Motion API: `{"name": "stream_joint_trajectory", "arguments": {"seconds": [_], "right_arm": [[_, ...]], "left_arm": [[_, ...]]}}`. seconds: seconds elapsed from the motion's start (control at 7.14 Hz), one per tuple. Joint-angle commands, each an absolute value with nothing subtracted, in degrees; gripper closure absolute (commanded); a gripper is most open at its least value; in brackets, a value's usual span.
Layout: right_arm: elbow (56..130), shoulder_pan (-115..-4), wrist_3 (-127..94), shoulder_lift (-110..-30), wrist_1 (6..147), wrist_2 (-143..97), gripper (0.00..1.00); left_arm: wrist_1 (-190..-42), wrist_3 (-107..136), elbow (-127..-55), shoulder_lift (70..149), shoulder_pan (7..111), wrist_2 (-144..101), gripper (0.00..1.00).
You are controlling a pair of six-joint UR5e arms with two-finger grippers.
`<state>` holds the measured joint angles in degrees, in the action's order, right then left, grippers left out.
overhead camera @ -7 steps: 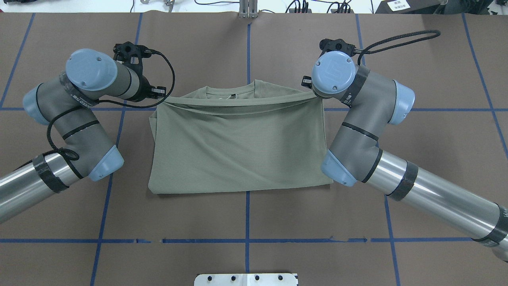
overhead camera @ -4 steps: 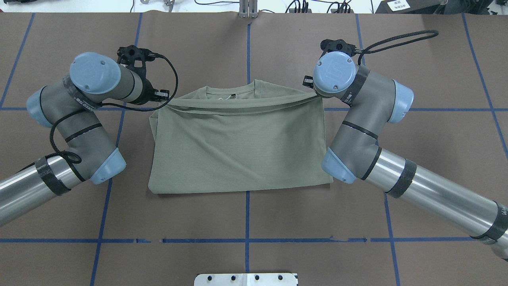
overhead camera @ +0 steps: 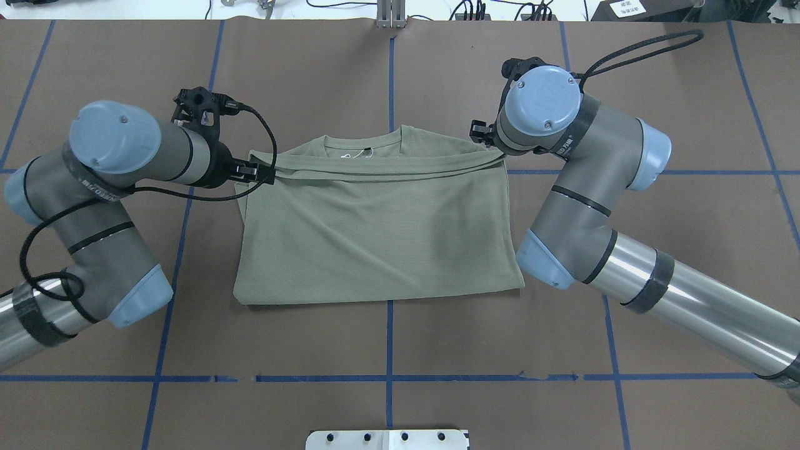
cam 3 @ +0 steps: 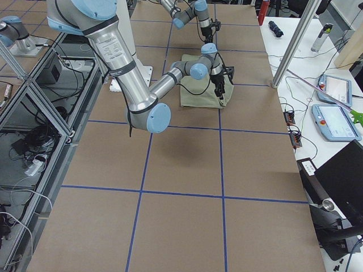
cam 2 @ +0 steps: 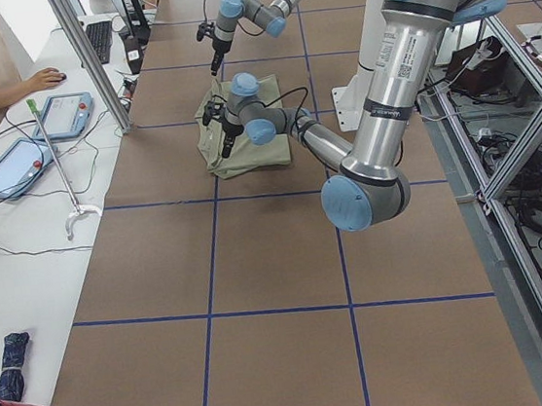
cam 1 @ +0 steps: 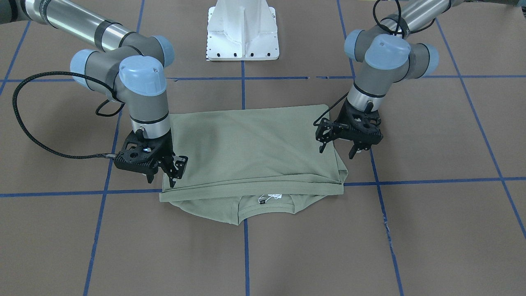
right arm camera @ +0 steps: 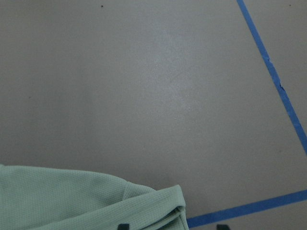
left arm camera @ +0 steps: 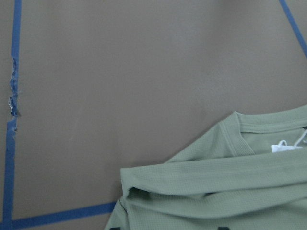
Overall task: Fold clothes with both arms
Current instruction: 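Lower the hem onto the collar edge and open both grippers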
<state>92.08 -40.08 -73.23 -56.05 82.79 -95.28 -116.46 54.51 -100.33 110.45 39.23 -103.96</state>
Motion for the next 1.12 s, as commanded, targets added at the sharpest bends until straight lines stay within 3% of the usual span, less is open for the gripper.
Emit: {"name": "stream_joint_trajectory", "arguments": {"seconds": [0.0, 0.28, 0.56, 0.98], "right_arm": [[96.85, -40.25, -72.33, -58.62, 83.06, -96.24, 0.0], [97.21, -40.17, -72.33, -58.62, 82.97, -96.24, 0.0], [97.21, -40.17, -72.33, -58.62, 82.97, -96.24, 0.0], [97.21, -40.17, -72.33, -58.54, 82.97, -96.24, 0.0]], "left_arm": [[-117.07, 55.8, -110.09, 101.29, 34.73, -103.89, 0.0], [-117.25, 64.12, -111.89, 98.09, 28.95, -99.7, 0.04], [-118.2, 71.08, -111.01, 98.09, 26.38, -97.57, 0.22], [-124.88, 73.48, -105.57, 98.09, 25.84, -96.94, 0.29]]}}
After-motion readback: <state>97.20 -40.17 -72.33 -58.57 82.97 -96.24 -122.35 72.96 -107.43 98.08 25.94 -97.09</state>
